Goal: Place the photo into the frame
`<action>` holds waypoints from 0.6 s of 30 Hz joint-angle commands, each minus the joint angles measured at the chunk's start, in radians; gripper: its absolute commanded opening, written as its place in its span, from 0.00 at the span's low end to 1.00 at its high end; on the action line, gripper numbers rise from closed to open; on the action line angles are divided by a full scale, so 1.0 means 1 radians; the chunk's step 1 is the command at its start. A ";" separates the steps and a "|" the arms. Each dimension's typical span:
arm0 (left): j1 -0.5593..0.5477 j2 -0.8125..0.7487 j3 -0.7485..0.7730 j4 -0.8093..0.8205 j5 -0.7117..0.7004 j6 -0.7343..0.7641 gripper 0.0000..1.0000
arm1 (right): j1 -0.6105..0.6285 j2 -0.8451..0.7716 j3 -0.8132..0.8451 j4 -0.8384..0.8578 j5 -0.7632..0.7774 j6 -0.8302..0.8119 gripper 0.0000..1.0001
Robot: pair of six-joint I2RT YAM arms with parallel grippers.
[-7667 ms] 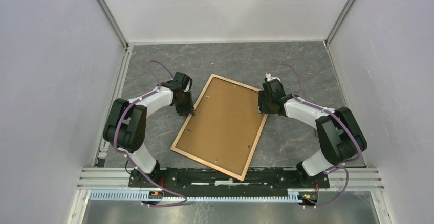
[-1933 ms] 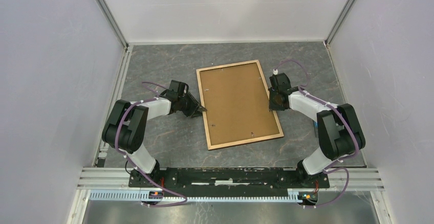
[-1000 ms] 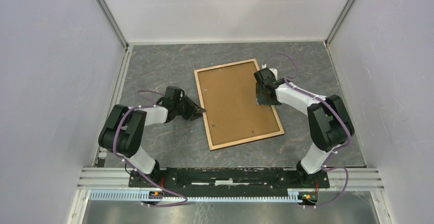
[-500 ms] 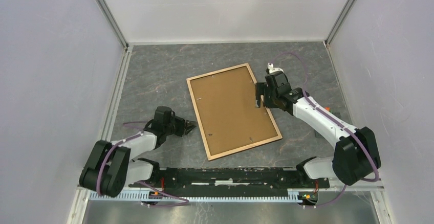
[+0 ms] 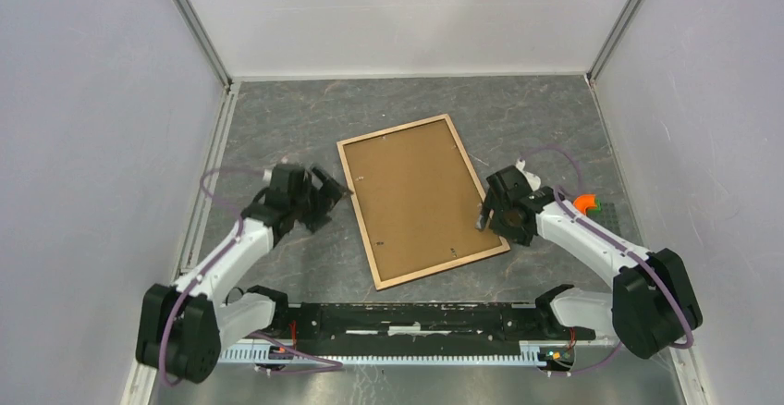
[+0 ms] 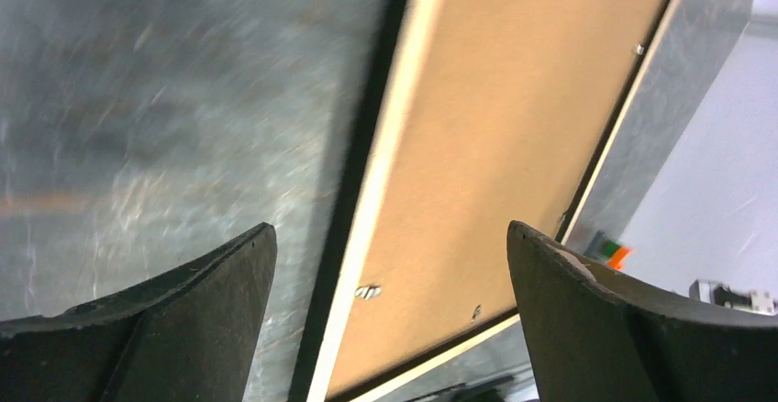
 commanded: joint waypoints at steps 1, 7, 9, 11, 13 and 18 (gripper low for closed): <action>0.001 0.181 0.324 -0.046 -0.032 0.463 1.00 | 0.000 -0.091 -0.064 -0.036 -0.014 0.118 0.83; -0.002 0.686 0.867 -0.230 -0.006 0.833 1.00 | -0.001 -0.158 -0.060 -0.029 -0.006 0.096 0.82; -0.003 0.807 0.995 -0.252 0.021 0.975 1.00 | 0.001 -0.171 -0.051 -0.031 -0.012 0.069 0.82; 0.001 0.912 1.112 -0.294 0.069 1.084 1.00 | 0.001 -0.189 -0.043 -0.037 -0.018 0.048 0.81; -0.001 0.997 1.217 -0.335 0.114 1.156 1.00 | 0.001 -0.209 -0.036 -0.046 -0.022 0.031 0.81; 0.000 1.187 1.429 -0.420 0.159 1.238 0.99 | 0.000 -0.247 -0.017 -0.083 0.007 -0.007 0.80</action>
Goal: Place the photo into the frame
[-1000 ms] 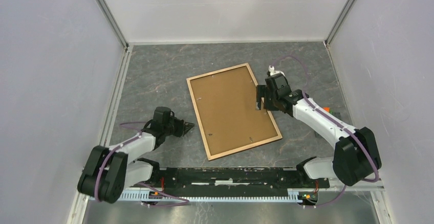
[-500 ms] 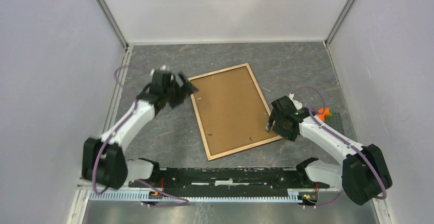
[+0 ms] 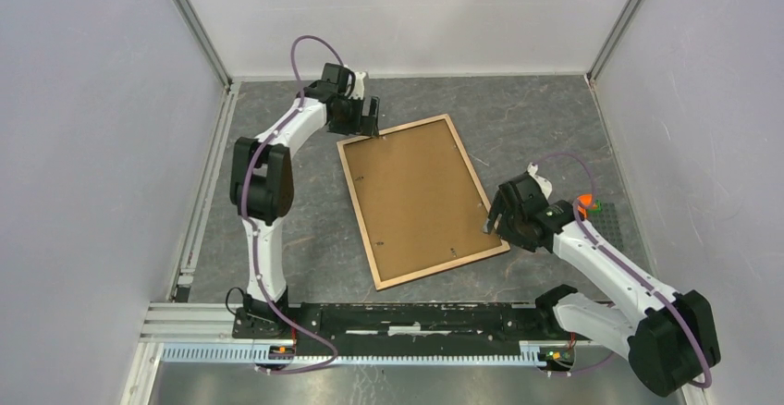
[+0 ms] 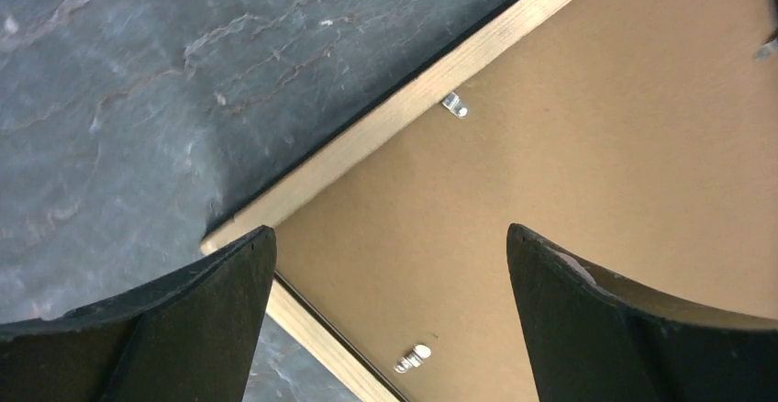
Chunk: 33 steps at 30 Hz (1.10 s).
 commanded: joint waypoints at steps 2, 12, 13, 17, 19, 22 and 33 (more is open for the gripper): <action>0.001 0.138 0.213 -0.133 0.033 0.203 0.94 | 0.001 -0.042 0.064 -0.043 0.039 -0.052 0.80; -0.002 0.248 0.301 -0.160 0.017 0.170 0.67 | 0.000 -0.013 0.040 0.001 -0.016 -0.076 0.80; -0.002 0.250 0.301 -0.162 0.012 0.165 0.62 | -0.001 -0.010 0.041 0.003 -0.017 -0.079 0.80; -0.004 0.246 0.279 -0.162 -0.055 0.110 0.50 | 0.001 -0.009 0.041 0.011 -0.011 -0.083 0.80; -0.004 0.239 0.254 -0.168 -0.090 0.088 0.45 | -0.001 -0.012 0.043 0.014 -0.002 -0.085 0.80; -0.004 0.204 0.178 -0.173 -0.129 0.039 0.39 | 0.000 -0.015 0.046 0.020 0.021 -0.079 0.80; 0.004 -0.015 -0.237 -0.225 -0.326 -0.161 0.29 | -0.004 0.106 0.094 0.094 0.078 -0.149 0.80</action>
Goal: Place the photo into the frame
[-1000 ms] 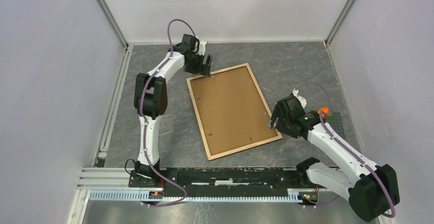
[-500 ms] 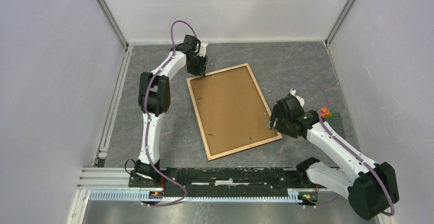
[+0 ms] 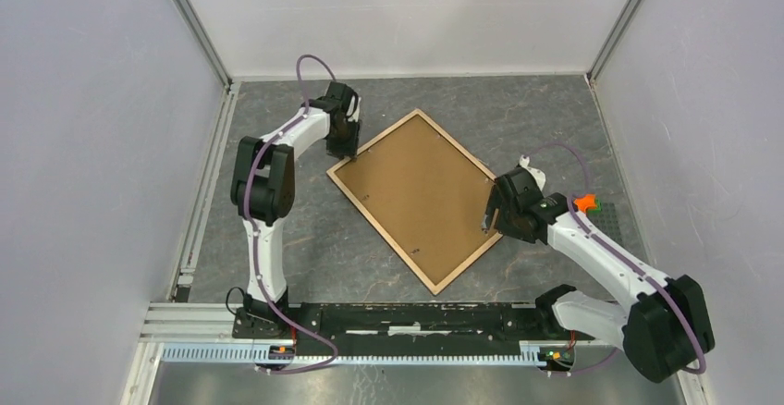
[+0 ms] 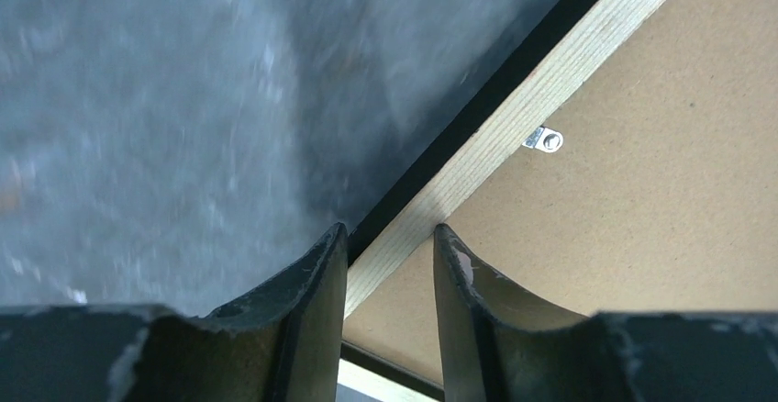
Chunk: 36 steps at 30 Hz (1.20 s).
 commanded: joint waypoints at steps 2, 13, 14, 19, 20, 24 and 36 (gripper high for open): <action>0.012 -0.094 -0.242 -0.134 -0.128 -0.183 0.28 | -0.010 0.103 0.075 0.098 0.040 -0.101 0.80; 0.059 -0.409 -0.756 0.015 0.004 -0.452 0.16 | -0.195 0.208 0.104 0.210 -0.137 -0.386 0.82; 0.070 -0.429 -0.782 0.027 0.028 -0.463 0.15 | -0.206 0.209 0.098 0.225 -0.161 -0.397 0.81; 0.104 -0.526 -0.910 0.096 0.081 -0.530 0.15 | -0.212 0.258 0.102 0.256 -0.191 -0.413 0.81; 0.104 -0.544 -0.932 0.110 0.095 -0.541 0.15 | -0.215 0.274 0.107 0.260 -0.191 -0.407 0.80; 0.109 -0.593 -0.985 0.141 0.117 -0.571 0.15 | -0.215 0.321 0.129 0.302 -0.203 -0.412 0.77; 0.124 -0.600 -0.988 0.126 0.095 -0.531 0.14 | -0.225 0.488 0.211 0.461 -0.126 -0.561 0.59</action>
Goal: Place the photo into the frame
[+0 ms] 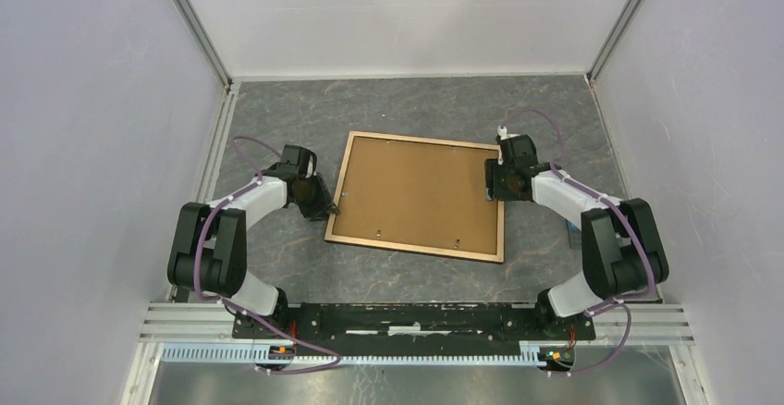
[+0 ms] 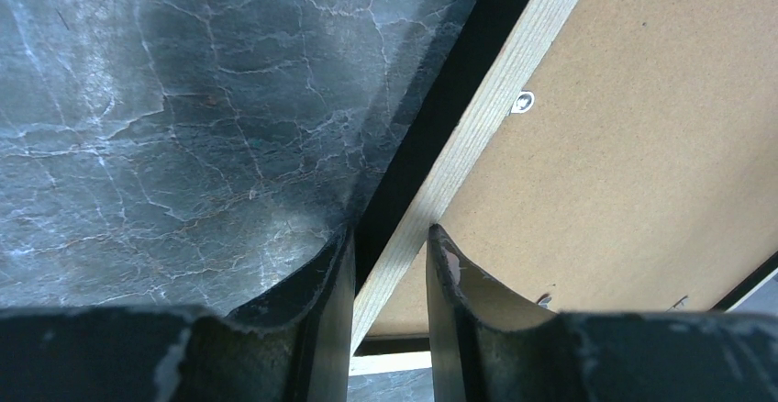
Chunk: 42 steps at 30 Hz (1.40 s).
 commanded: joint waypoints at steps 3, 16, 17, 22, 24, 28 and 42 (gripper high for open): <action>0.015 0.038 -0.068 -0.133 -0.065 -0.018 0.14 | -0.017 0.093 0.087 0.105 0.012 -0.045 0.50; 0.015 0.027 -0.074 -0.133 -0.069 -0.010 0.13 | -0.018 0.163 0.047 0.207 0.022 -0.015 0.51; 0.016 0.026 -0.074 -0.134 -0.069 -0.010 0.13 | -0.018 0.163 0.044 0.213 0.031 -0.012 0.51; 0.015 0.023 -0.075 -0.132 -0.070 -0.010 0.13 | -0.019 0.182 0.048 0.214 0.087 0.019 0.50; 0.016 0.022 -0.077 -0.130 -0.070 -0.011 0.13 | -0.019 0.191 0.052 0.196 0.108 0.052 0.49; 0.016 0.020 -0.080 -0.129 -0.070 -0.013 0.13 | -0.017 0.211 0.066 0.129 0.111 0.137 0.46; 0.017 0.017 -0.097 -0.089 -0.017 -0.062 0.13 | 0.084 0.250 0.219 -0.204 0.153 0.415 0.36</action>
